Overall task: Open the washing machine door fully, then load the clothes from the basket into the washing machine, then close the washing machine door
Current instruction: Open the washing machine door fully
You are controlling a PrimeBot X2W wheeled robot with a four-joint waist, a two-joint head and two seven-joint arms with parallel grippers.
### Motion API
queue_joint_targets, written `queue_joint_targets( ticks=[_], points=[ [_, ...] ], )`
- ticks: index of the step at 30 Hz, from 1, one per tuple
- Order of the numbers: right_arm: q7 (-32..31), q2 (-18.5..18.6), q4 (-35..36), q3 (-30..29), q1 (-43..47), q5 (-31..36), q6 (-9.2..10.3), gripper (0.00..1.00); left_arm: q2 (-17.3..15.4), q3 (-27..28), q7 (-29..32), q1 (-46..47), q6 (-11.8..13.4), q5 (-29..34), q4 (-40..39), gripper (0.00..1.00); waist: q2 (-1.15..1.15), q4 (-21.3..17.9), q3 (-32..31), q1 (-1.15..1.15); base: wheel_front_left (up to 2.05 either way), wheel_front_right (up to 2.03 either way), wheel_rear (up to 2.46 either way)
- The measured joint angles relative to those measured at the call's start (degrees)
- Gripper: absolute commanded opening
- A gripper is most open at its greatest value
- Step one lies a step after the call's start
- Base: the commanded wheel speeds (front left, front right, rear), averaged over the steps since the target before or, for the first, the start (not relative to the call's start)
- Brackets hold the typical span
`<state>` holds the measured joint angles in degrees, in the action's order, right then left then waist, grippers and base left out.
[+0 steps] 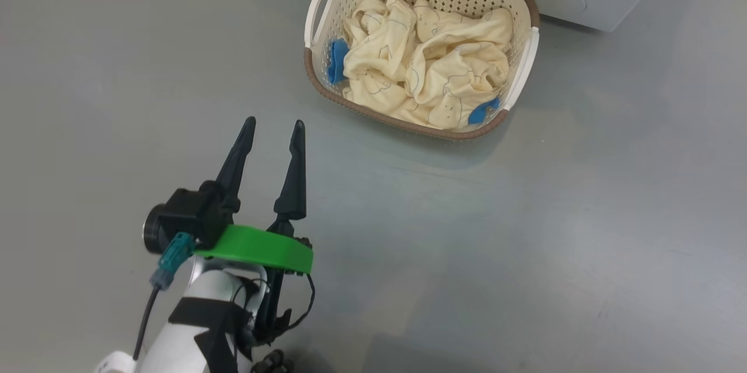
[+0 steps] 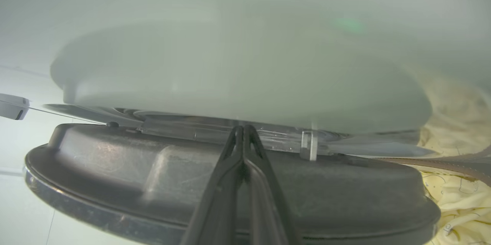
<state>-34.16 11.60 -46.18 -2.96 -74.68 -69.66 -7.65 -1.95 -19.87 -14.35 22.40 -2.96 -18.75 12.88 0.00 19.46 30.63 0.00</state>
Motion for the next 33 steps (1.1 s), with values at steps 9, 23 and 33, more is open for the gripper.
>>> queue_joint_targets(
  ticks=[9,23,33],
  points=[
    [-2.6,0.0,-1.7,0.8,0.0,-0.4,0.0,0.0,0.0,-0.3,0.0,0.0,0.0,0.0,0.0,1.0,0.0,-0.2,-0.3,0.0,0.0,0.0,0.0],
    [-7.8,0.0,-2.5,1.5,1.7,-1.5,0.01,0.0,0.0,-0.6,0.0,0.0,0.1,0.0,0.0,1.0,0.0,-0.6,-2.0,0.0,0.0,0.0,0.0],
    [-10.1,-0.9,-3.0,2.4,4.7,-1.5,0.01,0.0,0.0,-0.6,0.0,-0.2,0.1,0.0,0.4,1.0,0.0,-1.1,-3.7,0.0,0.0,0.0,0.0]
  ],
)
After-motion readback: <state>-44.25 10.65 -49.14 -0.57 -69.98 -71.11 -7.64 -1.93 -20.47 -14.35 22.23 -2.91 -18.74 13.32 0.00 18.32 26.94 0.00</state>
